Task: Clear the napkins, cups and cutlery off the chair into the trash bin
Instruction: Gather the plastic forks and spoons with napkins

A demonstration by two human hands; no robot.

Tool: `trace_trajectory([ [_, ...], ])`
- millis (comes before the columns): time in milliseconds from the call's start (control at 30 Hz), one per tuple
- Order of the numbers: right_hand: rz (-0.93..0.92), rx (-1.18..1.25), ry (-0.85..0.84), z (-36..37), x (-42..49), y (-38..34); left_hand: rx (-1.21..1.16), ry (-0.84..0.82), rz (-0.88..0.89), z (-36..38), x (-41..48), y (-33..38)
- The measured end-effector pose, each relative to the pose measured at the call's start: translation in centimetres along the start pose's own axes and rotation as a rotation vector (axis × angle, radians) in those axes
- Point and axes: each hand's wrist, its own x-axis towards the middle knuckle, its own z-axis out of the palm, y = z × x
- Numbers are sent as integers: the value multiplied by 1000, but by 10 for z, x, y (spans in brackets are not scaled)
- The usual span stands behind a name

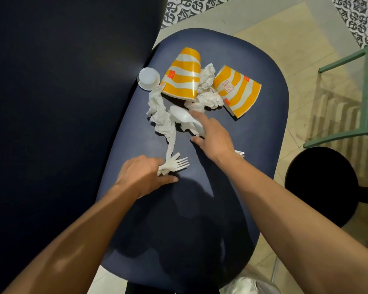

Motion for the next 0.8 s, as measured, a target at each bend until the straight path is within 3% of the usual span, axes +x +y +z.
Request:
trace_trajectory([
  [267, 120, -111, 21, 13, -6, 0, 36, -18, -199, -1, -21, -17],
  [467, 113, -139, 137, 13, -14, -1, -32, -100, -106, 0, -24, -17],
  [633, 104, -44, 163, 6, -15, -4, -153, -41, -78, 3, -22, -7],
  [800, 33, 139, 146, 2, -18, -8, -147, 158, -33, 0, -18, 6],
])
